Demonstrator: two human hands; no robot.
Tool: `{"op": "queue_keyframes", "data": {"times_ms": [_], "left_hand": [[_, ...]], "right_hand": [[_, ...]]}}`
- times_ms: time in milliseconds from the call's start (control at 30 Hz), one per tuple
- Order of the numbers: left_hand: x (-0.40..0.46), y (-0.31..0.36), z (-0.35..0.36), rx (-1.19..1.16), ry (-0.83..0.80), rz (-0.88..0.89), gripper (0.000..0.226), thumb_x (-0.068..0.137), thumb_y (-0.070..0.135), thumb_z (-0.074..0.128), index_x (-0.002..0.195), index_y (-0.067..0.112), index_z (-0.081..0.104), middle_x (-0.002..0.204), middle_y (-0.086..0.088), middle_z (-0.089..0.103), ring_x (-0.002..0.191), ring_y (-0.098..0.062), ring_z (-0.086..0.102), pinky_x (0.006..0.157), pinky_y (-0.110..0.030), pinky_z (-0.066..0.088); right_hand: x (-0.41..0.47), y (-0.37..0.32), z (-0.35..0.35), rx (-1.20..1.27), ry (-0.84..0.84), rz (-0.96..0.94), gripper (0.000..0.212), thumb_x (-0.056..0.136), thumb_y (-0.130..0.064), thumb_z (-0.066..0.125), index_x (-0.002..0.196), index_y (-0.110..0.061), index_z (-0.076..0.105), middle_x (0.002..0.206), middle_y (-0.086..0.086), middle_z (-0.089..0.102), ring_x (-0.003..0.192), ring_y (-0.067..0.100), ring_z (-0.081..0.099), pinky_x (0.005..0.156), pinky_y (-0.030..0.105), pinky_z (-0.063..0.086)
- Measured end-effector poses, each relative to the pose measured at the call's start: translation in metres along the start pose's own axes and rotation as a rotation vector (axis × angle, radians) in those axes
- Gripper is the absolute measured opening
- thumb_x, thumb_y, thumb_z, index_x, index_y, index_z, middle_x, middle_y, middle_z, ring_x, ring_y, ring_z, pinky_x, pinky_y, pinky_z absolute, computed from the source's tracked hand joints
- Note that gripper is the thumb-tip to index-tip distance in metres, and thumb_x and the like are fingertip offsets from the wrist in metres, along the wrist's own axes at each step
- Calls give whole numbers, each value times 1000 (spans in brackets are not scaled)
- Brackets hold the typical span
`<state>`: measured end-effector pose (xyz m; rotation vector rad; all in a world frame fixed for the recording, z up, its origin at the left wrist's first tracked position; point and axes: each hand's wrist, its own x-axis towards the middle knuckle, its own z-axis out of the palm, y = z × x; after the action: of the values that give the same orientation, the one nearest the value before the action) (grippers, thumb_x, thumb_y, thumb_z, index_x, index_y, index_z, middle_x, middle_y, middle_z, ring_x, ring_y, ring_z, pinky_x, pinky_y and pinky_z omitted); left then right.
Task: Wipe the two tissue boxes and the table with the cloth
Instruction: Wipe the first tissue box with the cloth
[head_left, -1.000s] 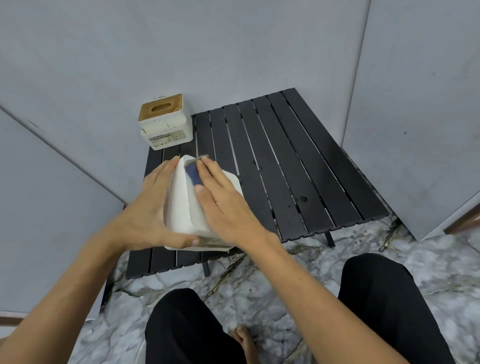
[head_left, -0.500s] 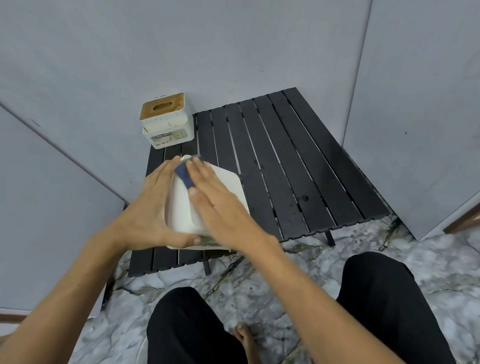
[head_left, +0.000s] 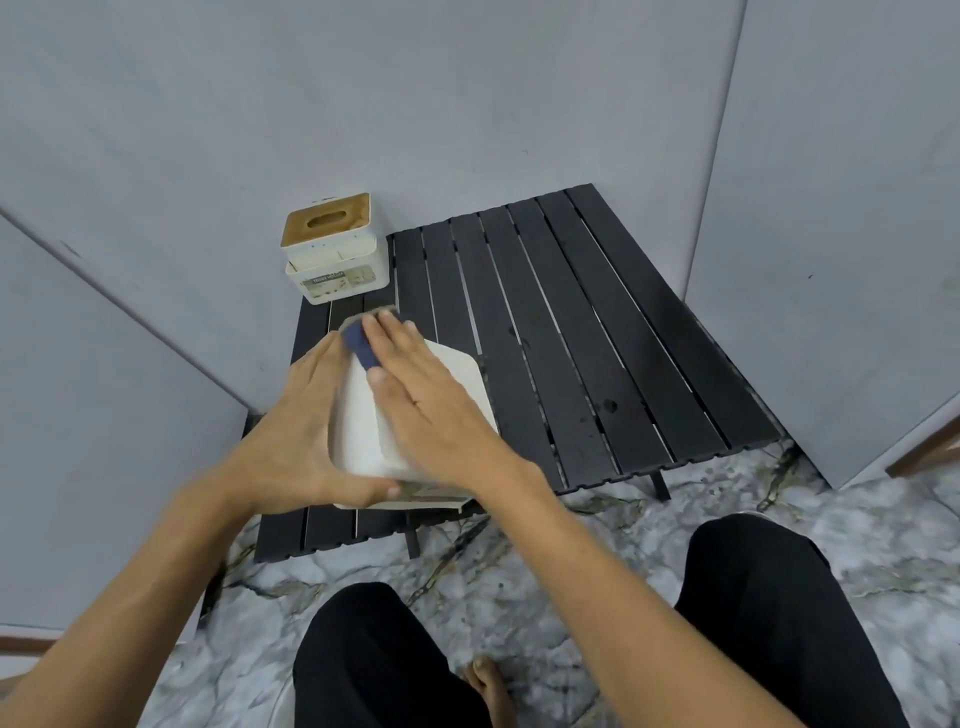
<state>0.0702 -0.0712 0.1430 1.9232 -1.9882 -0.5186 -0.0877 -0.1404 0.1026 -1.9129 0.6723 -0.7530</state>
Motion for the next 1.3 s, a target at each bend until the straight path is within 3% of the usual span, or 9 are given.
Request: {"op": "queue_keyframes", "data": {"times_ms": [233, 367, 533, 733, 967, 1033, 1167, 1233, 1300], "left_hand": [[1, 4, 4, -16, 5, -63, 147, 43, 75, 77, 160, 33, -2, 156, 32, 4, 148, 3, 2, 117, -32, 13], [11, 5, 3, -1, -12, -73, 146, 44, 76, 75, 160, 32, -2, 158, 28, 5, 149, 0, 3, 119, -35, 14], [11, 7, 3, 24, -21, -88, 149, 41, 75, 77, 160, 32, -3, 153, 32, 4, 150, 1, 1, 121, -35, 13], [21, 18, 2, 45, -36, -95, 148, 43, 84, 74, 160, 33, 0, 161, 26, 3, 150, -2, -2, 122, -42, 15], [43, 44, 13, 125, -47, -27, 142, 45, 84, 69, 159, 25, 8, 161, 15, 11, 148, -8, 4, 118, -36, 12], [44, 44, 14, 113, -54, -12, 147, 46, 87, 68, 161, 22, 3, 164, 16, 4, 150, -5, -4, 118, -32, 6], [39, 31, 13, 19, -73, -60, 153, 46, 88, 70, 161, 25, -8, 165, 21, -18, 148, 4, -24, 121, -33, -5], [33, 20, 11, -50, -100, -119, 154, 44, 88, 72, 161, 30, -8, 165, 23, -16, 150, 4, -18, 123, -35, -3], [28, 9, 7, -207, -147, -179, 152, 43, 84, 79, 160, 37, -6, 164, 28, 4, 153, -2, 5, 126, -40, 10]], "right_hand": [[-35, 55, -17, 52, 73, 291, 50, 108, -41, 23, 156, -34, 12, 161, -23, 2, 145, -9, -6, 124, 34, 3], [-79, 33, -5, 44, 81, 260, 50, 107, -44, 20, 155, -37, 10, 160, -28, 1, 142, -16, -8, 124, 33, 3], [-49, -6, -4, 71, 11, 94, 51, 108, -39, 21, 156, -31, 9, 163, -20, 0, 145, -9, -7, 123, 33, 0], [-2, 8, -31, 140, -17, 307, 68, 101, -55, 32, 157, -27, 7, 164, -14, 2, 149, 1, -4, 120, 28, -2], [-40, 24, -35, 375, 146, 383, 74, 87, -68, 45, 152, -40, 25, 157, -23, 26, 143, -2, 25, 120, 34, 23], [-44, 25, -37, 385, 176, 391, 71, 86, -67, 47, 150, -39, 33, 148, -25, 41, 134, -5, 38, 113, 30, 32], [-50, 25, -43, 465, 221, 474, 35, 98, -49, 45, 127, -37, 60, 106, -22, 69, 99, -6, 62, 78, 17, 45], [-53, 27, -45, 489, 225, 508, 30, 101, -46, 40, 109, -33, 66, 82, -19, 72, 76, -4, 65, 61, 12, 44], [-54, 33, -43, 518, 243, 523, 26, 102, -42, 41, 100, -32, 65, 63, -21, 66, 62, -3, 61, 49, 10, 40]]}}
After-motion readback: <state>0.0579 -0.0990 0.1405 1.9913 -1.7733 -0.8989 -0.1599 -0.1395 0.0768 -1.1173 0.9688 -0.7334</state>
